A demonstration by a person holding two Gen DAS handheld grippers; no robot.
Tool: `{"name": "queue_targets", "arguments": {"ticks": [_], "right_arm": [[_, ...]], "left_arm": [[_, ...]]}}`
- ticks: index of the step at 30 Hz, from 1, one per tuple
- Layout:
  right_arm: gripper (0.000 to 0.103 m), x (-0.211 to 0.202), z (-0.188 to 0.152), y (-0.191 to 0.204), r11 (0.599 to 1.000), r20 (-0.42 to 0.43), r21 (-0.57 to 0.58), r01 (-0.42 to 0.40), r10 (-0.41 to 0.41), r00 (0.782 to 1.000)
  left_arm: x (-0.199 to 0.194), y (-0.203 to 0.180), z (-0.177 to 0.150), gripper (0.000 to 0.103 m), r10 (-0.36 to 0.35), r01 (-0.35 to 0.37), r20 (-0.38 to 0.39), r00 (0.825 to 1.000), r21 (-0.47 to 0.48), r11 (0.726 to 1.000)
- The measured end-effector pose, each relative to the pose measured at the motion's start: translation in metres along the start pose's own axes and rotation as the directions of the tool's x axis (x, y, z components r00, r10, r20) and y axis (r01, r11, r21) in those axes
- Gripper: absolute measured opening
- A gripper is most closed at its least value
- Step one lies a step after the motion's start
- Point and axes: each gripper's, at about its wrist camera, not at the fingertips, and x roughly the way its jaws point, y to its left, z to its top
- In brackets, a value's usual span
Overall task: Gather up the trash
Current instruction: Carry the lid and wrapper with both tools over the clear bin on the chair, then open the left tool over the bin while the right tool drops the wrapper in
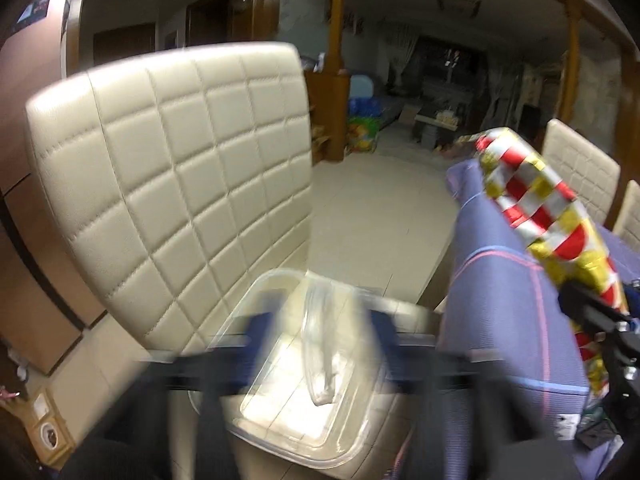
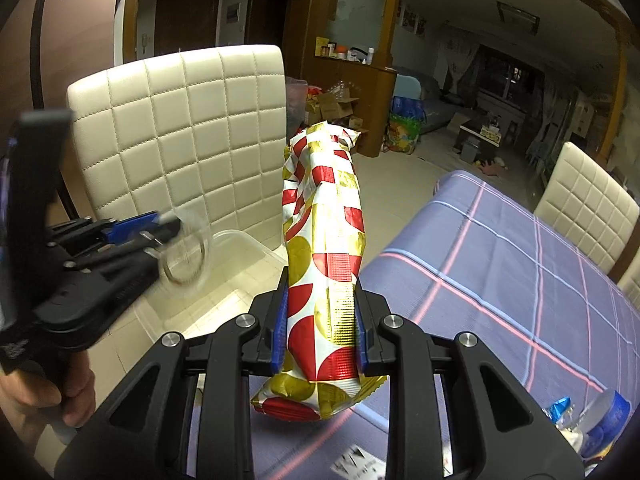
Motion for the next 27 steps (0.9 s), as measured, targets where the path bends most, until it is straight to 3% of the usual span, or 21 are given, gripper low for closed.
{"name": "queue_targets", "arguments": {"ticks": [1,3,20,22,23,24,27], "right_arm": [[0.027,0.003,0.000,0.001,1.000,-0.004,-0.001,0.000,0.000,1.000],[0.027,0.011,0.000,0.005,1.000,-0.015,-0.004,0.002,-0.003,1.000],[0.029,0.069,0.012,0.062,0.995,-0.121,-0.050,-0.089,0.083,0.989],[0.039,0.075,0.013,0.070,0.993,-0.142,-0.056,-0.104,0.095,0.985],[0.057,0.075,0.013,0.071,0.994,-0.139,-0.057,-0.091,0.083,0.987],[0.068,0.075,0.013,0.072,0.996,-0.119,-0.059,-0.068,0.061,0.991],[0.075,0.074,0.011,0.073,0.996,-0.111,-0.067,-0.053,0.046,0.993]], "left_arm": [[-0.001,0.003,-0.002,0.081,0.006,-0.006,0.025,1.000,-0.011,1.000],[-0.002,0.007,-0.005,0.082,0.013,-0.012,0.054,0.998,-0.010,1.000],[-0.004,0.055,-0.026,0.082,0.113,-0.113,-0.010,0.994,-0.059,0.992],[-0.002,0.063,-0.027,0.082,0.121,-0.122,-0.015,0.992,-0.070,0.990],[-0.002,0.067,-0.027,0.082,0.130,-0.131,-0.016,0.991,-0.074,0.989],[-0.002,0.070,-0.027,0.082,0.144,-0.145,-0.016,0.989,-0.080,0.986],[-0.002,0.082,-0.027,0.083,0.151,-0.153,-0.025,0.988,-0.101,0.983]]}}
